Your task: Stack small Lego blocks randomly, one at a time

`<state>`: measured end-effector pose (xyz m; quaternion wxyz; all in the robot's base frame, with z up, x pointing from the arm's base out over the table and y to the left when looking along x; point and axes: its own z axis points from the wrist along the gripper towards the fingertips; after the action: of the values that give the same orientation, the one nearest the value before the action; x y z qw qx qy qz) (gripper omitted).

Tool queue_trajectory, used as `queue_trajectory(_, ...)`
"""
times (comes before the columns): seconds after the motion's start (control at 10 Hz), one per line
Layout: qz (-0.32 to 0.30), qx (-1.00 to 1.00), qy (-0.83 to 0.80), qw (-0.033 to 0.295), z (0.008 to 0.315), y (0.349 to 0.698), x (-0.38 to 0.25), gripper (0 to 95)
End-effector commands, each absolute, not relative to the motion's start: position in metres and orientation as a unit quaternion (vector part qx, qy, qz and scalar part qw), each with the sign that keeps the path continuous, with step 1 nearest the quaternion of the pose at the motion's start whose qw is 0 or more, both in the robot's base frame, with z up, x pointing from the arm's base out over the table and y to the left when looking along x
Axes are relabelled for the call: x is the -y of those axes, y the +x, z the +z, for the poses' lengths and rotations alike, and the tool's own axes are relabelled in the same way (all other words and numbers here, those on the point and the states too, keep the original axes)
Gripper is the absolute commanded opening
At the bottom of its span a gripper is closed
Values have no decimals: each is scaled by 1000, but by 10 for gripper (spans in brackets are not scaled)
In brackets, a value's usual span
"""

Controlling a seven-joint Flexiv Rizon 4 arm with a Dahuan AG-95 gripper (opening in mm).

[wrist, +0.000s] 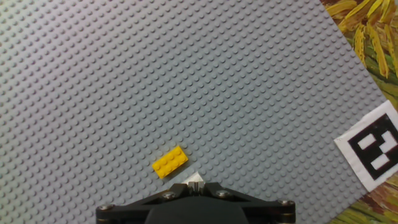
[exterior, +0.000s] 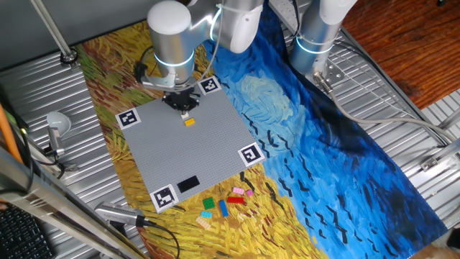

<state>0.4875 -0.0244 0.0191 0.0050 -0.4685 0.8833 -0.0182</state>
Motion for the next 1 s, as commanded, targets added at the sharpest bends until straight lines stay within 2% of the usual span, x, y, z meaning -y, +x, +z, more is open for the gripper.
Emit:
queue_trajectory(0.1, -18, -883, -468, 5, 14, 487, 25, 0)
queue_trajectory(0.6, -22, -880, -474, 2, 14, 487, 24, 0)
queue_trajectory(1.0, -28, -886, -462, -8, 42, 486, 29, 0)
